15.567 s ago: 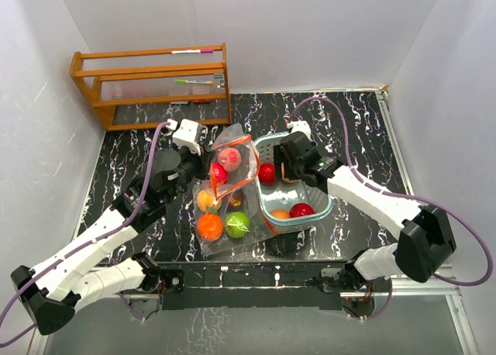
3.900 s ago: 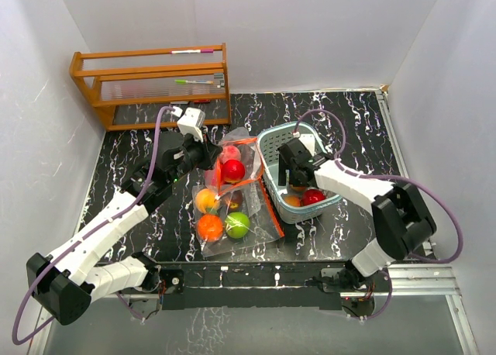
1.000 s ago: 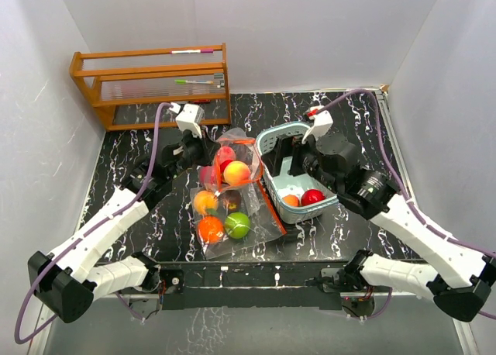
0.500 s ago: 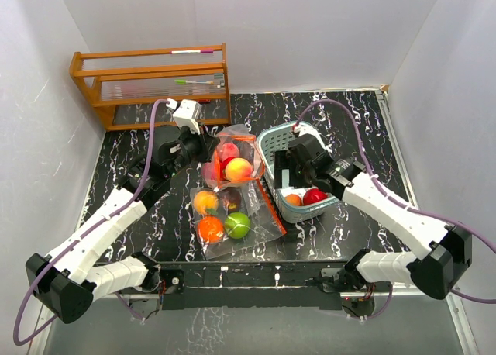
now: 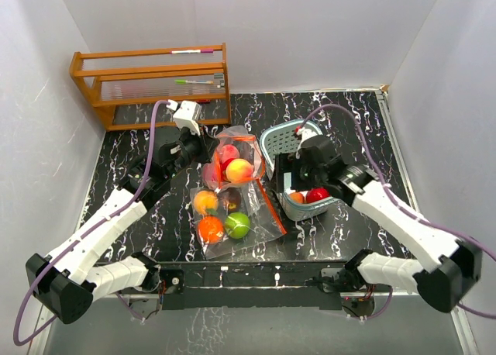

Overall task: Place the food in the zip-top bag and seal the zipper
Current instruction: Pick up the fake fruit from the bin.

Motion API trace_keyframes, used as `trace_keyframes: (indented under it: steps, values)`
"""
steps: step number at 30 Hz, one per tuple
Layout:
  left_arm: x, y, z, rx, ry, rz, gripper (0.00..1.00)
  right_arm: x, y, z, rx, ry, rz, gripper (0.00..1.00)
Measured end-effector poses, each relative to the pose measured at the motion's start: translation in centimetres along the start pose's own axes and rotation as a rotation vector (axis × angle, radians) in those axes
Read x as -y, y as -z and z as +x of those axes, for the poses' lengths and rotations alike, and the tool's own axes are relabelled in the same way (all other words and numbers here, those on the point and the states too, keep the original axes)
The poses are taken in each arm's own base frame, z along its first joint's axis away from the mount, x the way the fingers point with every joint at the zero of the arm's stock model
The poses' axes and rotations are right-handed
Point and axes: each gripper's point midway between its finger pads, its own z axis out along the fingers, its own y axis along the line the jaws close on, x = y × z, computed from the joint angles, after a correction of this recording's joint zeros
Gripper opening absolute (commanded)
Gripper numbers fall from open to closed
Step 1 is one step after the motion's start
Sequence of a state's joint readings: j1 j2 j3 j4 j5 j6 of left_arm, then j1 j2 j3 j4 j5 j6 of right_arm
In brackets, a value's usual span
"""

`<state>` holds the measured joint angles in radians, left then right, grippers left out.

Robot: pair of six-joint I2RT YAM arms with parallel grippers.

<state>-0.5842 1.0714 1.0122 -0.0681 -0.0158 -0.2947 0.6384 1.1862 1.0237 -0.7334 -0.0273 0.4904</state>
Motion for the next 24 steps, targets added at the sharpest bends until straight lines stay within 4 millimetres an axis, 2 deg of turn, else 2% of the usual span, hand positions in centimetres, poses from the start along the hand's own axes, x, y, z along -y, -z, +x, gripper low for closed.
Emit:
trace_keyframes:
  steps: [5, 8, 11, 13, 16, 21, 24]
  values:
    - [0.0, 0.0, 0.1, -0.001, 0.000, 0.000, 0.00, -4.3, 5.7, -4.9, 0.218, 0.040, -0.206, 0.95]
    - [-0.1, -0.1, 0.2, -0.002, 0.000, 0.000, 0.00, -4.4, 7.2, -6.8, 0.285, 0.034, -0.187, 0.95]
    - [-0.1, -0.1, 0.5, -0.008, 0.000, -0.002, 0.00, -2.4, 5.7, -6.8, 0.261, 0.004, -0.064, 0.94]
    - [-0.1, -0.1, 0.5, -0.007, 0.000, -0.002, 0.00, -0.3, 3.8, -5.9, 0.198, -0.022, 0.047, 0.93]
    - [-0.1, -0.1, 0.5, -0.008, 0.000, -0.001, 0.00, 1.9, 2.0, -4.7, 0.132, -0.041, 0.159, 0.92]
    - [-0.1, -0.1, 0.5, -0.008, 0.000, -0.001, 0.00, 3.4, 1.0, -4.5, 0.114, -0.055, 0.234, 0.90]
    - [-0.1, -0.1, 0.6, -0.008, 0.000, -0.001, 0.00, 3.8, -0.1, -3.6, 0.077, -0.051, 0.248, 0.89]
